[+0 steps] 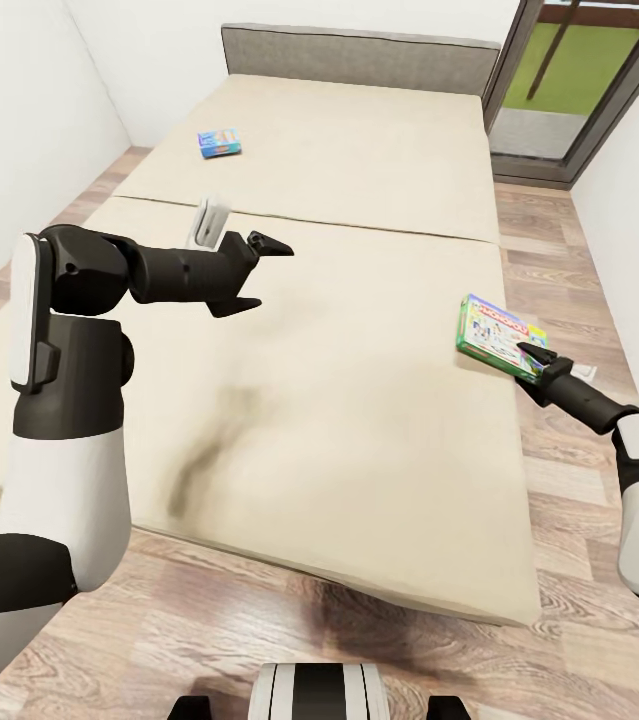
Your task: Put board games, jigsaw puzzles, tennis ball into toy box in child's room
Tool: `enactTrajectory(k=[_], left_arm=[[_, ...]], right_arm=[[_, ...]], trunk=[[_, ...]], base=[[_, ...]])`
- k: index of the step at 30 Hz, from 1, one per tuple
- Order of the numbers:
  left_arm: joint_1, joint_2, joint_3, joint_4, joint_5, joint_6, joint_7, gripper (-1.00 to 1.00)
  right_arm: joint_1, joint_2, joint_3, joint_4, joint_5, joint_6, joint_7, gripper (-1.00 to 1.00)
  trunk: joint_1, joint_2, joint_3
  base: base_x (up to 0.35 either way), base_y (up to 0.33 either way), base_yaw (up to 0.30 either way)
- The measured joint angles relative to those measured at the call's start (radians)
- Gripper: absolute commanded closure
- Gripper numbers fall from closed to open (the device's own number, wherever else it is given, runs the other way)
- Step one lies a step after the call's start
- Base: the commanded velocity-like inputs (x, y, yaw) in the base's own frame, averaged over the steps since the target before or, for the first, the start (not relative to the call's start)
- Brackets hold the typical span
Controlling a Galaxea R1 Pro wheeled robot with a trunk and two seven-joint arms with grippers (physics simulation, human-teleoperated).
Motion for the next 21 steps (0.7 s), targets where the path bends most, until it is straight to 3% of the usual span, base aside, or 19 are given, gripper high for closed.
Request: enactTrajectory(k=[6,13,21], left_arm=[[0.001,0.000,0.000,0.001,0.000,0.000,0.000,-1.00],[0.003,0.000,0.000,0.003,0.000,0.000,-0.001,-1.00],[0.005,0.000,-0.002,0.003,0.000,0.000,-0.001,-1.00]], right_arm=[[0.001,0.004,0.001,-0.017,-0.001,0.003,-0.002,1.00],[0.001,0.001,0.001,-0.046,-0.031,0.021,-0.002,1.00],[0.002,-0.001,0.001,-0.077,-0.019,0.019,-0.003,1.00]], trunk=[[0.000,0.000,0.000],[0.000,0.000,0.000],[0.000,0.000,0.000]], base=[[0.000,0.000,0.000],[0.000,0.000,0.000],[0.000,0.000,0.000]])
